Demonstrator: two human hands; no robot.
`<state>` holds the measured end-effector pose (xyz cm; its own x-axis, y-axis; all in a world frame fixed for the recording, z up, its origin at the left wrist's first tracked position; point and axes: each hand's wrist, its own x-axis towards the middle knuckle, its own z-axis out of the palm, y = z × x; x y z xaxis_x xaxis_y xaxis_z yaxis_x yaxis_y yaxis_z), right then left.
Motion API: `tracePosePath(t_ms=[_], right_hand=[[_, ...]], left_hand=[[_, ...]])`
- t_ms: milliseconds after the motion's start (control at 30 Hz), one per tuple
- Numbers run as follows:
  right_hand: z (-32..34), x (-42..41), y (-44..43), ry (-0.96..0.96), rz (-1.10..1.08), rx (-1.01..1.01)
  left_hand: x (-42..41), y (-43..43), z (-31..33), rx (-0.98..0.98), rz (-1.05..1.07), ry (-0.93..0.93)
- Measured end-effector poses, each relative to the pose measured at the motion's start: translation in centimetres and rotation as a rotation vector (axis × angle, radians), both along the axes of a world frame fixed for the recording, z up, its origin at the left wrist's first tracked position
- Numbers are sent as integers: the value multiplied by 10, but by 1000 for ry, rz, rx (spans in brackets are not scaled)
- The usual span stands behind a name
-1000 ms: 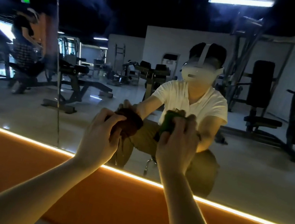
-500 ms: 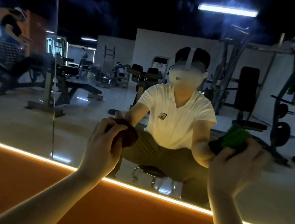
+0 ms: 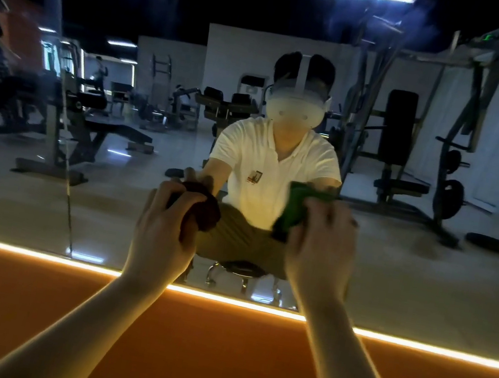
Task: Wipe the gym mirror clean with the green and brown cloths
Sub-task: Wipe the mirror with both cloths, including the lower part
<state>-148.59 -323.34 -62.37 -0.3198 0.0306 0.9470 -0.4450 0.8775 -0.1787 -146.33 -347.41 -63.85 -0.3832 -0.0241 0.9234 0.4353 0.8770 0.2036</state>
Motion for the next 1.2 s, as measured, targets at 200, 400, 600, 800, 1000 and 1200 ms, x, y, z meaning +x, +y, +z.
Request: tracePosePath(t_ms=[200,400,600,800,1000,1200], right_hand=[[12,-7,55,-13,-160,-690],[-27,7,-51,-94,96,79],[-36,7,35,-41,0,137],[-33,1,85,-161,-263,-684],[-77,11,-51,-179,12,-127],[-88,6,-13,-136,110,359]], left_hand=[[0,1,-1,6,-36,12],[5,-6,4,-69,-69,-50],[8,-9,-6,-88,-11,-52],[9,-5,-9,-102,-11,-48],[10,-11,-17,-124,32,-85],[6,-4,-20,-79,21,-63]])
